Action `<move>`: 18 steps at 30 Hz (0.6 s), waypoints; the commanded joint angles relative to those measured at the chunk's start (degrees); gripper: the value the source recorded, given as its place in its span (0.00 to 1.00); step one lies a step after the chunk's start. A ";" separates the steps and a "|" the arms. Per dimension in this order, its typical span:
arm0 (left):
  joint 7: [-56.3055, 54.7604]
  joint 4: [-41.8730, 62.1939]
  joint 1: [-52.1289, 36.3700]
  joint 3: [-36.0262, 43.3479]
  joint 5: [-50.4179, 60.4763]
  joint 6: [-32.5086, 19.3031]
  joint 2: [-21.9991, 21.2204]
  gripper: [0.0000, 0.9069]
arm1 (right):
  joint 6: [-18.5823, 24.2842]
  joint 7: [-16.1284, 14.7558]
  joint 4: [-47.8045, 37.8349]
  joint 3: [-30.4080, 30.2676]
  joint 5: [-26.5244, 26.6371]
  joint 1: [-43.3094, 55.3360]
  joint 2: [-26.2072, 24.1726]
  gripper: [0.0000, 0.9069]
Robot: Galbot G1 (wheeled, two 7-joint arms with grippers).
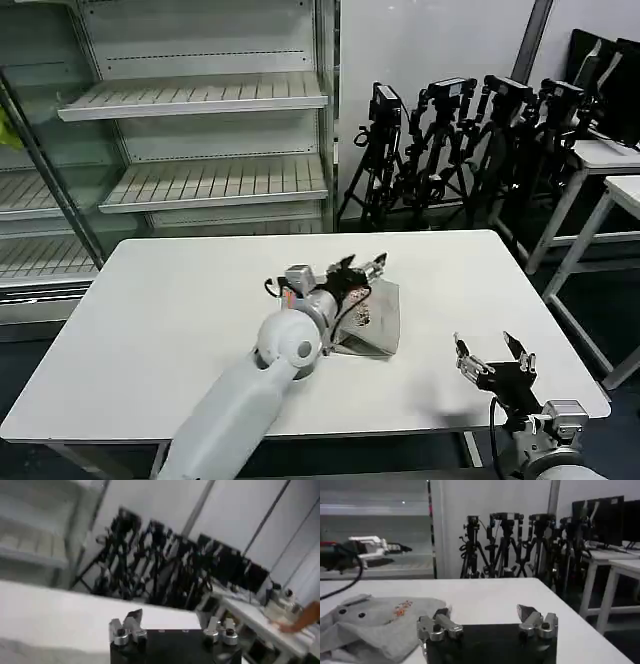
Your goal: Fold and organize the clothes.
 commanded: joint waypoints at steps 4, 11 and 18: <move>8.32 -24.77 31.27 -20.76 28.76 -13.15 7.58 1.00 | 10.02 -1.01 -1.66 -3.99 -9.32 1.59 0.48 1.00; 10.65 -29.80 49.34 -30.77 44.57 -21.39 4.06 1.00 | 7.63 0.18 -5.76 -13.75 -12.10 10.14 1.55 1.00; 10.11 -31.18 55.42 -34.33 44.60 -22.21 2.45 1.00 | 6.52 2.84 -10.70 -20.86 -14.23 16.16 4.57 1.00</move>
